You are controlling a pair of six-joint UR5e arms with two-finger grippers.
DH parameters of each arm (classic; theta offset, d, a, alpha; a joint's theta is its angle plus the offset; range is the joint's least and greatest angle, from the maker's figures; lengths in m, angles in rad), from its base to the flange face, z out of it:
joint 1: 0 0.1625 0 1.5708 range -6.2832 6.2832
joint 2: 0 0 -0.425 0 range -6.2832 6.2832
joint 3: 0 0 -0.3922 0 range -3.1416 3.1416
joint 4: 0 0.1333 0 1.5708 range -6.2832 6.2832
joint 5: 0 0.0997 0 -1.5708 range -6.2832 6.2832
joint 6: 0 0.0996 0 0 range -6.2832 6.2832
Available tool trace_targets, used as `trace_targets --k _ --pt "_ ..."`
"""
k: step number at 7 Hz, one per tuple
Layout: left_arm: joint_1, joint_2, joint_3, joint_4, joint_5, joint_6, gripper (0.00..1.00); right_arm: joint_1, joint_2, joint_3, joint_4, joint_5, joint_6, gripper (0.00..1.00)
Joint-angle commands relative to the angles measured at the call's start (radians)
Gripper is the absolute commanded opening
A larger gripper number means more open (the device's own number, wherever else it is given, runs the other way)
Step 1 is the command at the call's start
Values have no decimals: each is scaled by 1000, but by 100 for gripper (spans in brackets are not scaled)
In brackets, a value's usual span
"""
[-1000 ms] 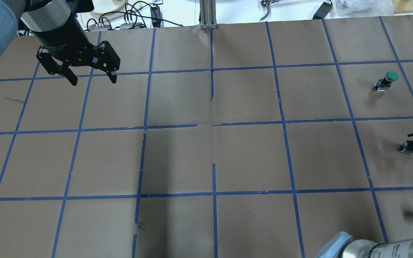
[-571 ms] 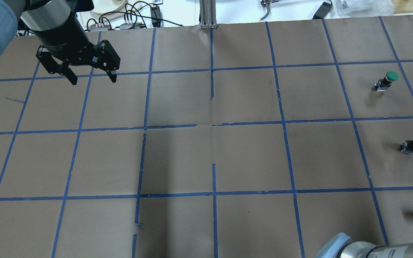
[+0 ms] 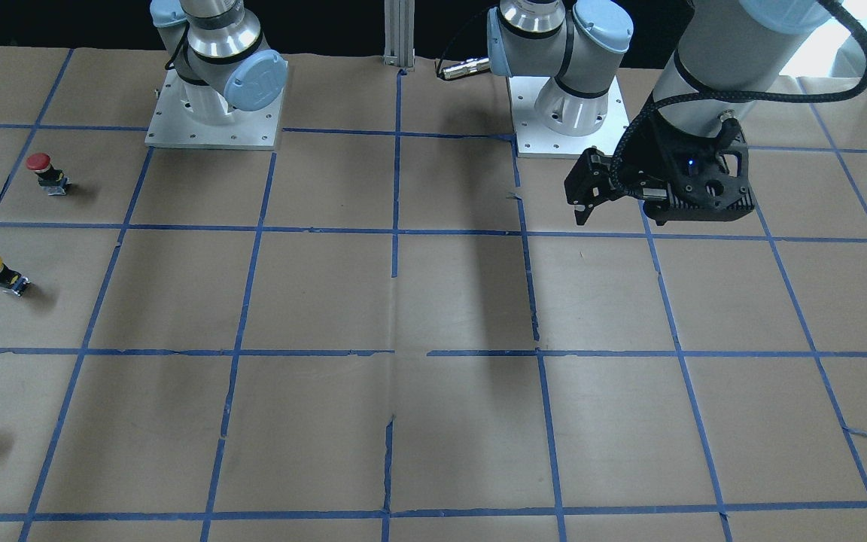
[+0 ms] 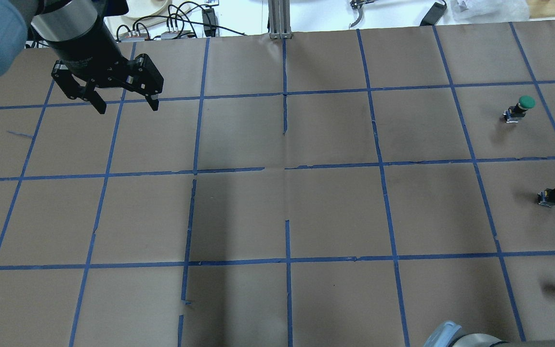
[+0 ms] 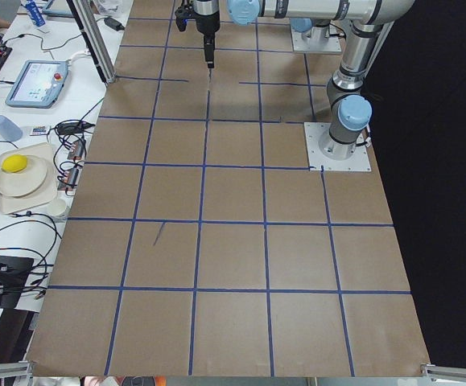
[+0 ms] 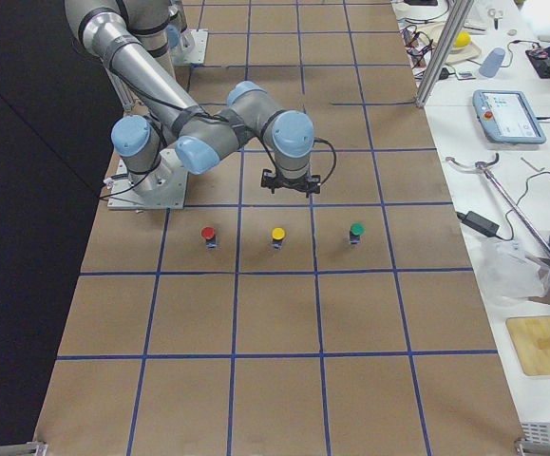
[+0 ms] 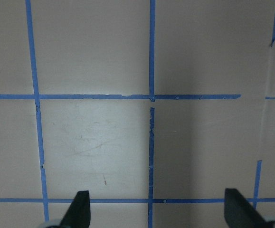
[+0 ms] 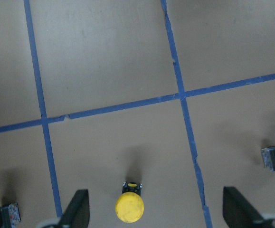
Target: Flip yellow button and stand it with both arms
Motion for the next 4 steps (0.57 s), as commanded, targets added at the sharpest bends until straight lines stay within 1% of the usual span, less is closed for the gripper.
trace_targets --k 1,2,3,4 --pt "0 0 0 0 -1 2 100 182 -16 -116 94 -11 194 100" --pt "0 1 -2 0 1 0 100 257 -50 -120 123 -12 364 100" --pt "0 -3 1 0 1 0 100 335 -100 -111 145 -14 617 100" --pt "0 -3 0 0 2 2 100 436 -119 -111 152 -63 794 100"
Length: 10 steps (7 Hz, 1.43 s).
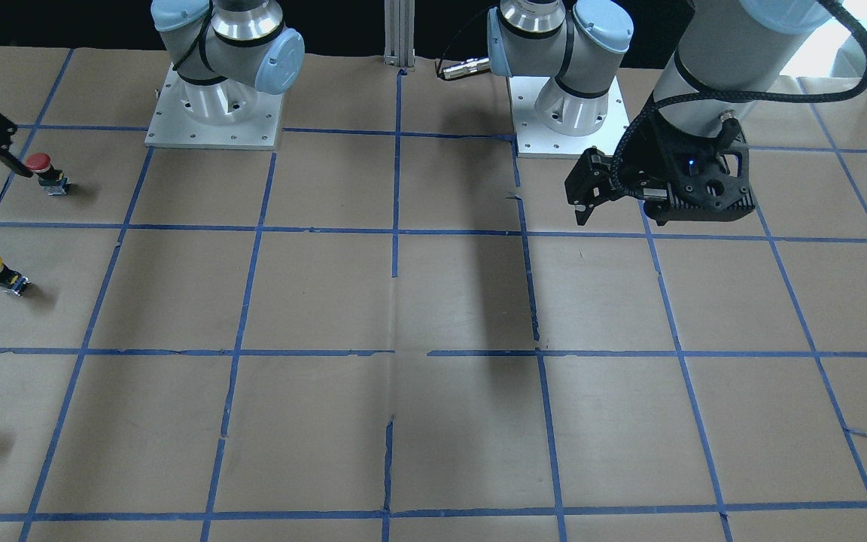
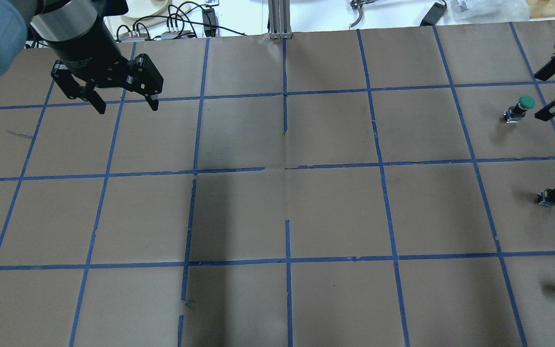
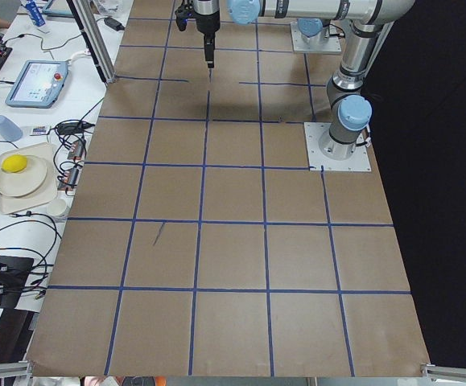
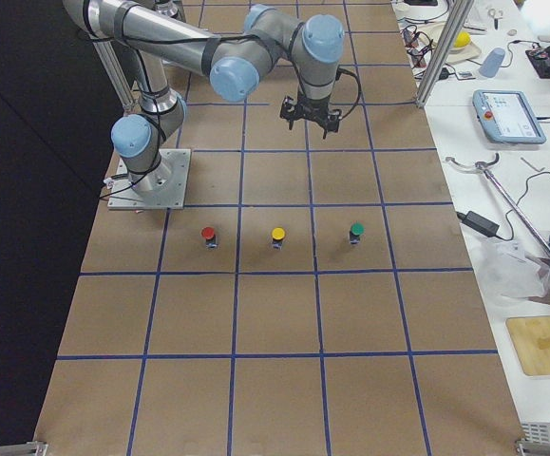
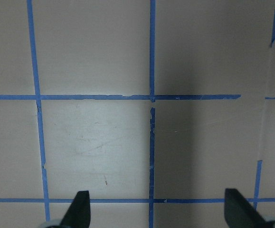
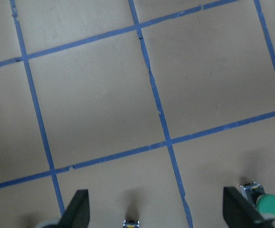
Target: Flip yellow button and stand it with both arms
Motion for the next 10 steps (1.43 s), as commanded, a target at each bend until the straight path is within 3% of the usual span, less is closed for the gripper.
trace_targets --k 1,3,6,8,10 --pt "0 -3 0 0 1 0 100 203 -37 -4 40 -89 365 100" --pt "0 -1 14 0 1 0 100 234 -44 0 45 -92 564 100" --pt "0 0 6 0 0 0 100 355 -41 -4 48 -184 997 99" --pt "0 0 4 0 1 0 100 424 -9 -27 48 -180 1370 99" --pt "0 -3 17 -2 3 -2 100 451 20 -53 -34 -163 1556 99"
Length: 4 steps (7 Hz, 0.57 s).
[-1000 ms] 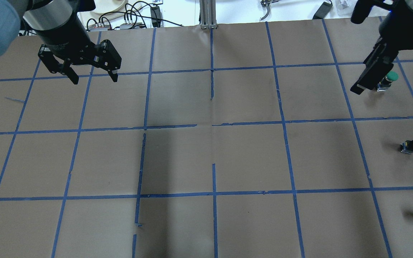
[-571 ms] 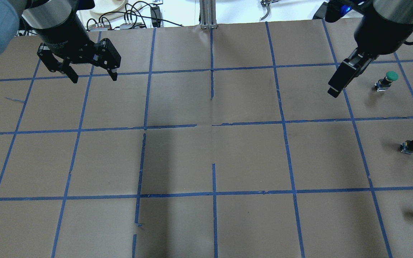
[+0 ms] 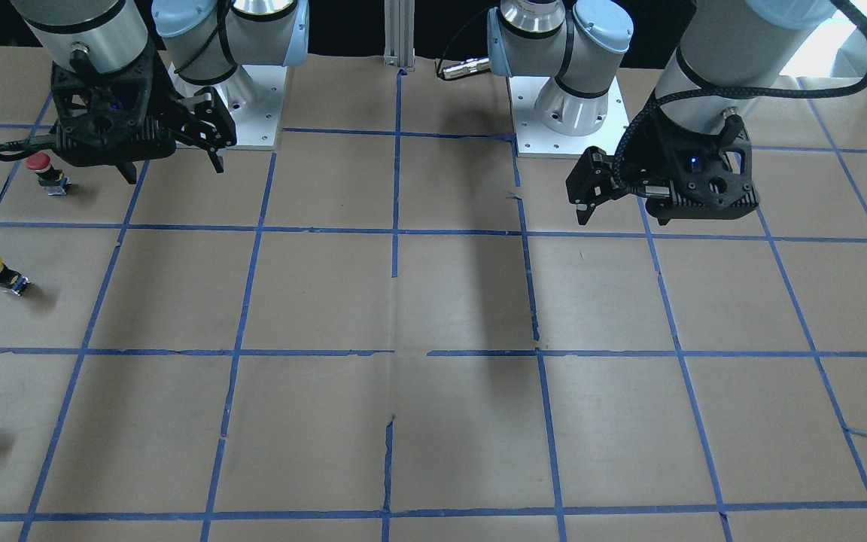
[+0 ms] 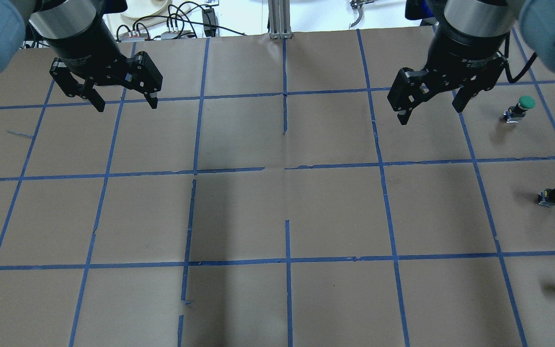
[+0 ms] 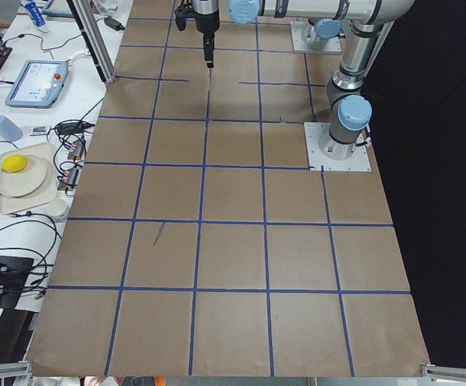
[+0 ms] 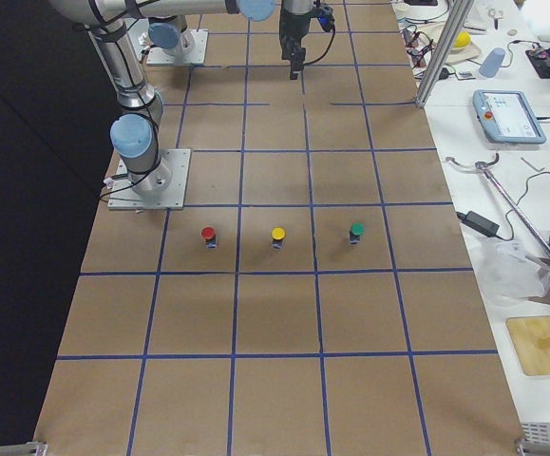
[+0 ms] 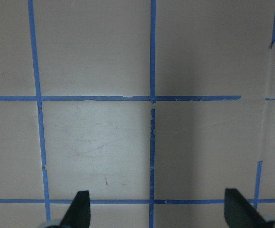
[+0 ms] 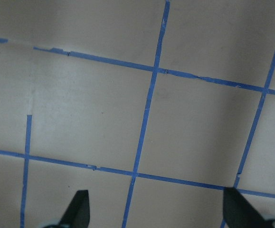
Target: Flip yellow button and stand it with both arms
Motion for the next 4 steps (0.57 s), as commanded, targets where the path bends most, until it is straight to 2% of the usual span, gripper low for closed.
trace_targets --k 1,4 --pt "0 -1 7 -3 4 -1 100 15 20 -8 -91 5 143 98" --pt "0 -2 11 -4 1 -15 100 15 21 -7 -116 8 140 99"
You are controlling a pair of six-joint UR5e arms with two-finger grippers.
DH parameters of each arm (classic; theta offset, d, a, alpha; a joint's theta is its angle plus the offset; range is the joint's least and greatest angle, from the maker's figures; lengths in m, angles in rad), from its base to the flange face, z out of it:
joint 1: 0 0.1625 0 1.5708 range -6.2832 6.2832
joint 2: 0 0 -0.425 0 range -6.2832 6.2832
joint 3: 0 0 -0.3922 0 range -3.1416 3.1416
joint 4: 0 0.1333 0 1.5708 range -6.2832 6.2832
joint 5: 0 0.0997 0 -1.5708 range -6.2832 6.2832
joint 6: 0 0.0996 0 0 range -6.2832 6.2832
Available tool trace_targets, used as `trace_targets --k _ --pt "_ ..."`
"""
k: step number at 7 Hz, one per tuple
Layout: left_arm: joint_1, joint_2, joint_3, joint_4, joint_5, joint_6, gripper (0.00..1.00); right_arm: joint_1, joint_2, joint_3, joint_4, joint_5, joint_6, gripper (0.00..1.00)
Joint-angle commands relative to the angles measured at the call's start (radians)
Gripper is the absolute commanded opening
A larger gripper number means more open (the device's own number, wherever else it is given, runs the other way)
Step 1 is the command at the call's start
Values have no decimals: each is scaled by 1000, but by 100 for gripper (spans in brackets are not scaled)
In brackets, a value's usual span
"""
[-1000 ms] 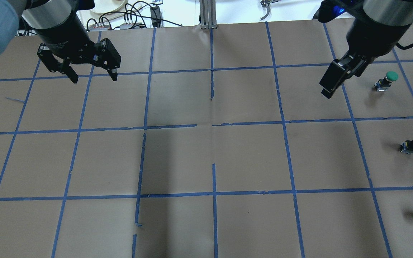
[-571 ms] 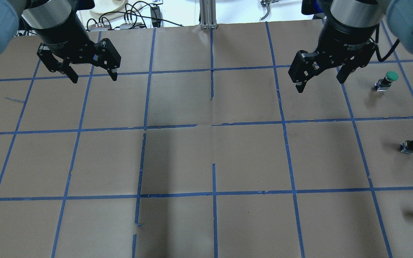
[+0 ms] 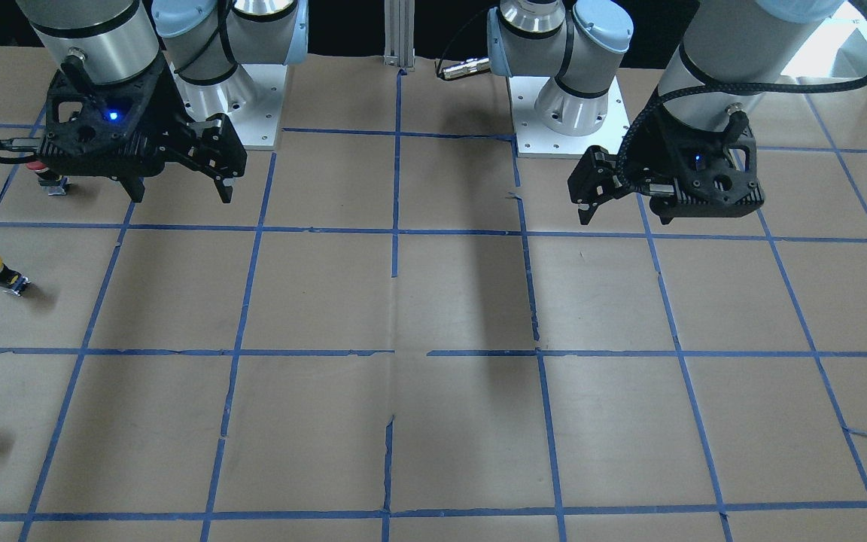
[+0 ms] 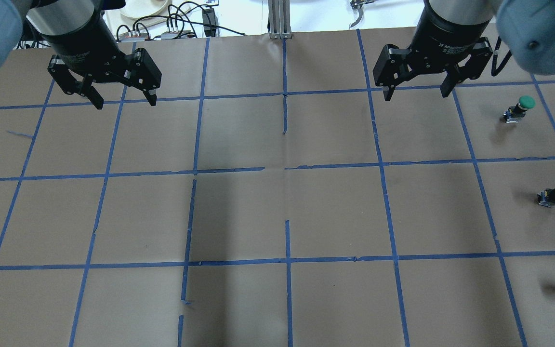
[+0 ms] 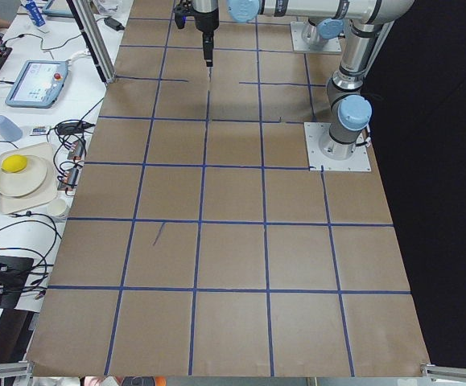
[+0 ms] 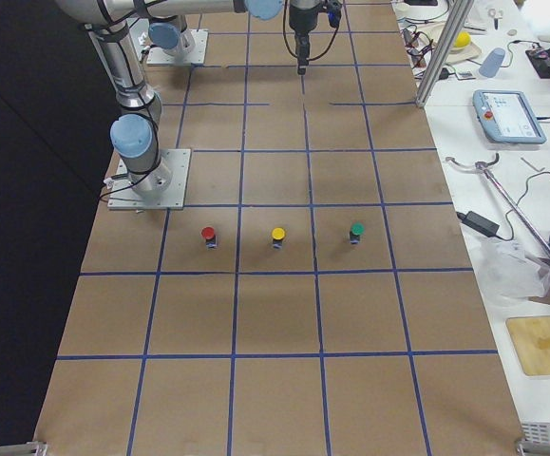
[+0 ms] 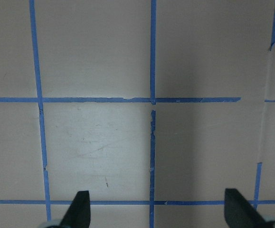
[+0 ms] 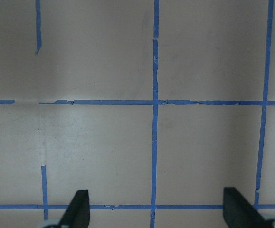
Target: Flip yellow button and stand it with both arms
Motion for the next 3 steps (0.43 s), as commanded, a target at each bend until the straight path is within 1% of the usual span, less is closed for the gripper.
trace_targets --k 1,3 --pt "0 0 0 -2 0 -3 100 0 1 0 -11 0 0 99" --pt "0 0 1 -2 0 -5 100 0 3 -3 -11 0 -3 99"
